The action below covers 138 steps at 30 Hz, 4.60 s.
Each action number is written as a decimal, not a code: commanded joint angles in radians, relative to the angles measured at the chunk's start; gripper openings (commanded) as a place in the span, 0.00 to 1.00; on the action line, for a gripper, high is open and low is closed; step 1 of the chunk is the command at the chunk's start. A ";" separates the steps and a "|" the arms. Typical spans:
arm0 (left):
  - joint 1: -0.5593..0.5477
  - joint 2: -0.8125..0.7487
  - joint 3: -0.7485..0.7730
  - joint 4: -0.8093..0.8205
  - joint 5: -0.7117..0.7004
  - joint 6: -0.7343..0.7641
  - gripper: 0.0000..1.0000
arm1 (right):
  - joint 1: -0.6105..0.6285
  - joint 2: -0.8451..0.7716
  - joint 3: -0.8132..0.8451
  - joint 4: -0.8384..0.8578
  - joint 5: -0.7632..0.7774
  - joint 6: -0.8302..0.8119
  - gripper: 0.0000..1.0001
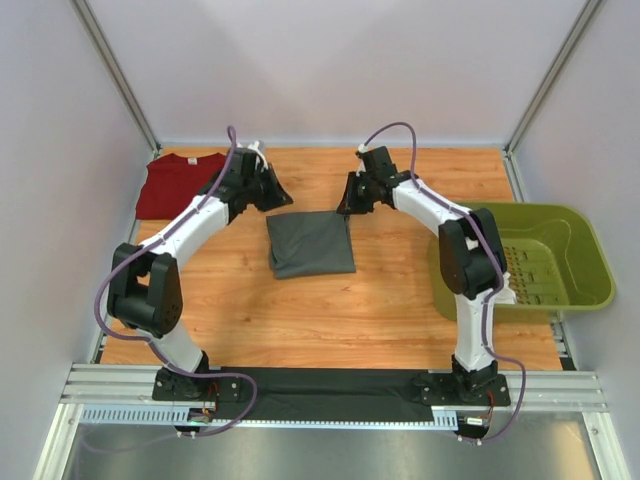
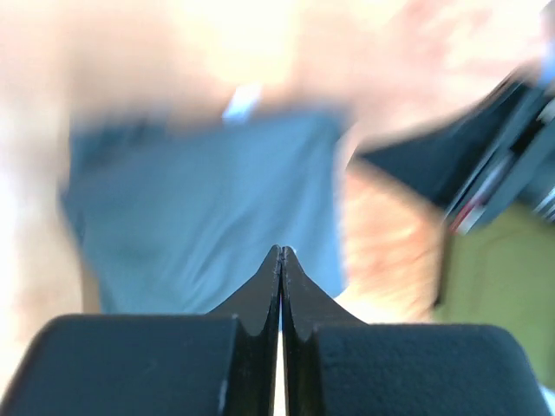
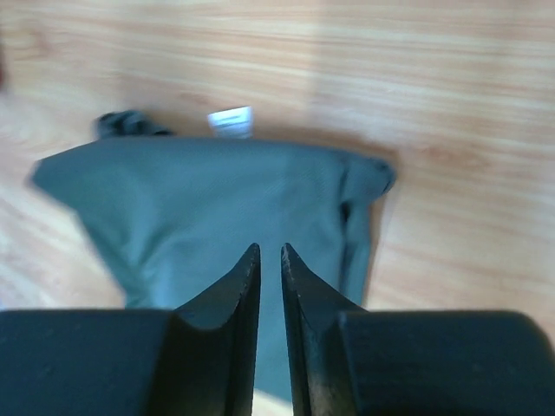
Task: Fold and stack the t-shirts
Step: Fold the tshirt, then neatly place the folded tshirt to the corner
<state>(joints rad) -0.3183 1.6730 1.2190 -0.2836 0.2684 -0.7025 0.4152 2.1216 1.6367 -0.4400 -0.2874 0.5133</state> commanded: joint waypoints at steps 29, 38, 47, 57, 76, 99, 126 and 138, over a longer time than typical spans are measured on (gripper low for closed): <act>0.101 0.396 0.062 0.270 0.055 -0.184 0.00 | 0.066 -0.282 -0.508 0.057 -0.102 -0.033 0.00; 0.105 0.415 0.080 0.267 0.084 -0.164 0.00 | 0.085 -0.265 -0.529 0.049 -0.075 -0.053 0.00; 0.105 0.211 0.276 -0.007 0.123 0.102 0.35 | 0.086 -0.389 -0.425 -0.075 -0.056 -0.064 0.07; 0.105 -0.116 0.110 -0.189 -0.032 0.225 0.91 | 0.056 -0.554 -0.219 -0.224 0.163 -0.041 0.70; 0.107 0.062 -0.213 0.263 0.132 0.126 0.89 | -0.148 -0.686 -0.225 -0.358 0.205 -0.041 0.93; 0.084 0.232 -0.199 0.336 0.155 0.090 0.27 | -0.176 -0.732 -0.276 -0.358 0.241 -0.004 0.93; 0.223 0.168 0.358 -0.190 -0.397 0.774 0.00 | -0.225 -0.671 -0.291 -0.335 0.286 -0.032 0.94; 0.308 0.254 0.616 -0.324 -0.288 0.894 0.00 | -0.237 -0.594 -0.258 -0.307 0.286 -0.070 0.95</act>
<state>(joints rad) -0.0208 1.9072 1.7771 -0.5735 -0.0547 0.1440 0.1947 1.4925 1.3476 -0.7628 -0.0368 0.4793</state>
